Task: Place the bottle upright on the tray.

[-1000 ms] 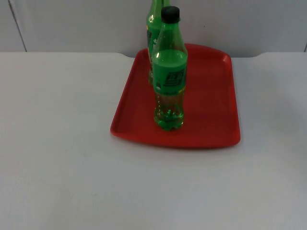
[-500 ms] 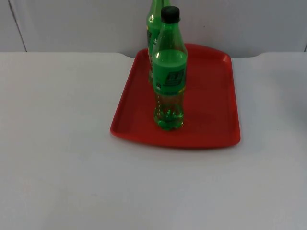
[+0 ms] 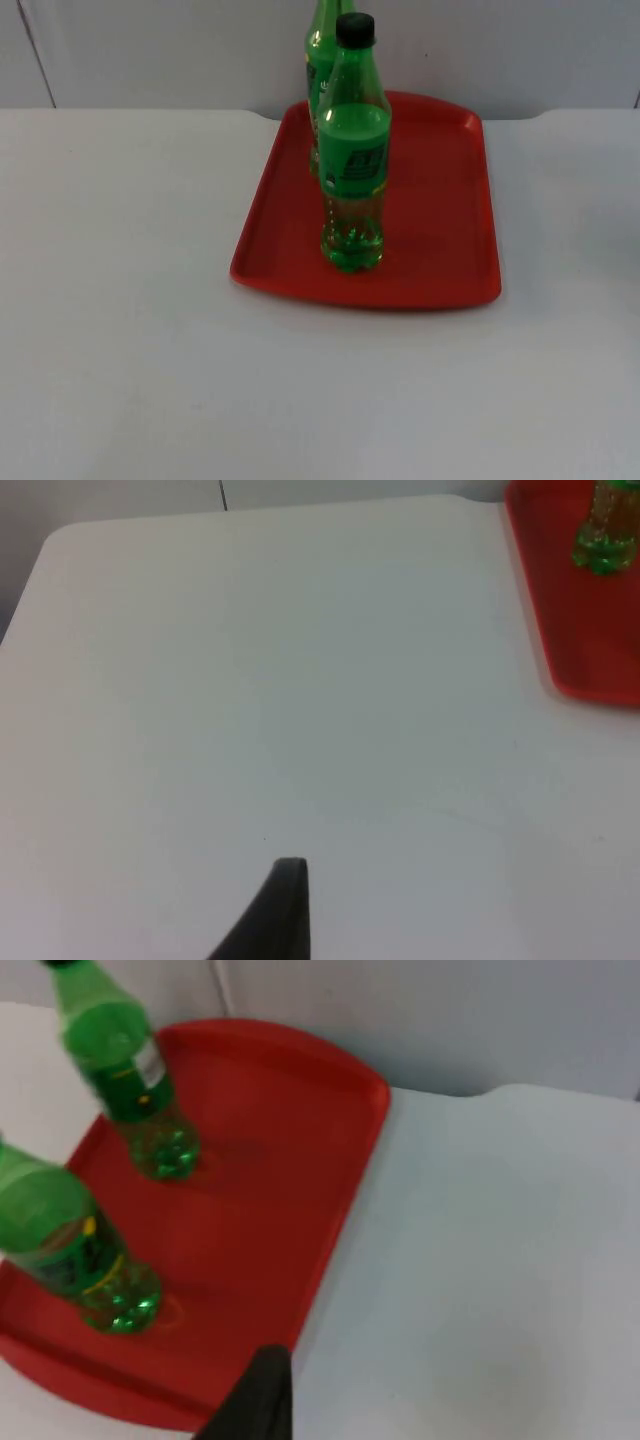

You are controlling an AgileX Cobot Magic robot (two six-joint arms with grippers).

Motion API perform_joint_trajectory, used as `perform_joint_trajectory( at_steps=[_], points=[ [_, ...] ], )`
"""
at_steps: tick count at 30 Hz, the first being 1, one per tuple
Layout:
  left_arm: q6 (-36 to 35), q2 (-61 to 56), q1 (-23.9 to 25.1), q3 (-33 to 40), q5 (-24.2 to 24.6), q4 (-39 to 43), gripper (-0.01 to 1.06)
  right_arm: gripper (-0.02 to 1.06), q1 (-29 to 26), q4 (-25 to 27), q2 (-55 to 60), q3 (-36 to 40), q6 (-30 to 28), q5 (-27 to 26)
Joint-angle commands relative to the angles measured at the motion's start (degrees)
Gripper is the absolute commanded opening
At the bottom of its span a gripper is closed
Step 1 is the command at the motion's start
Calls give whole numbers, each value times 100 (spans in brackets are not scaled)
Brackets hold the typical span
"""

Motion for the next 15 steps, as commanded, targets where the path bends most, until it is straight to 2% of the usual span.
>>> perform_joint_trajectory(
  at_steps=[1,4,15],
  points=[
    [-3,-13,22,23,-9,6,105,105,-25,149,-301,207,-301,-160],
    [-3,-13,22,23,-9,6,105,105,-25,149,-844,691,-558,-395],
    [-3,-13,22,23,-9,6,105,105,-25,149,-2157,1391,-629,-442]
  ],
)
